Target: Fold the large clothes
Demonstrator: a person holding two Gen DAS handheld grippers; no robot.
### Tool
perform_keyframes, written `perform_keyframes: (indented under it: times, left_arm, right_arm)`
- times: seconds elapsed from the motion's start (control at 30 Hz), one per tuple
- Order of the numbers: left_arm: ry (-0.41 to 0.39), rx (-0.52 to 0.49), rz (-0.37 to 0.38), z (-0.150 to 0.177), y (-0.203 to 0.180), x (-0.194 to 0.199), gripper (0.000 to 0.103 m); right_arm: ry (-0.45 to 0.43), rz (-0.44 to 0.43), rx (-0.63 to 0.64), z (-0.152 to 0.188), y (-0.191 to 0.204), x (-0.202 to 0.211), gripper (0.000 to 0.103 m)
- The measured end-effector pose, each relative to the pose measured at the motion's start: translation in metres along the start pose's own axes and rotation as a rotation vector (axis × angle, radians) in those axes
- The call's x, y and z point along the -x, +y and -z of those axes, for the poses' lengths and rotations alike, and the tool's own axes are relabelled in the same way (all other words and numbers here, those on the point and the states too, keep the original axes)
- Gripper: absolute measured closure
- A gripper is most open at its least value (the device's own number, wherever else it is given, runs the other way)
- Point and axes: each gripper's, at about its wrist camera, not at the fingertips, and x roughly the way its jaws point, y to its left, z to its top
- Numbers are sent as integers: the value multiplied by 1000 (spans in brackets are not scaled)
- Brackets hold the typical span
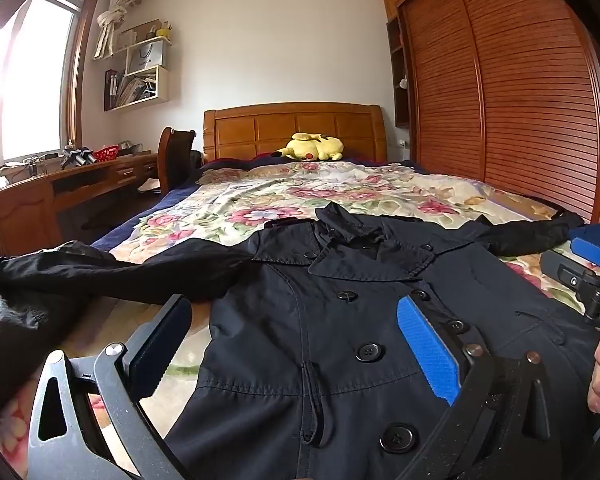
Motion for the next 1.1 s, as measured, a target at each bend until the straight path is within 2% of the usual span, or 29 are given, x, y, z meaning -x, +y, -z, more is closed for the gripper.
perform_keyframes:
  times: [1.1]
  left_arm:
    - [-1,-2,-2,-2,0,0,0]
  right_arm:
    - [-1,-1,-6,0,-1,0,0]
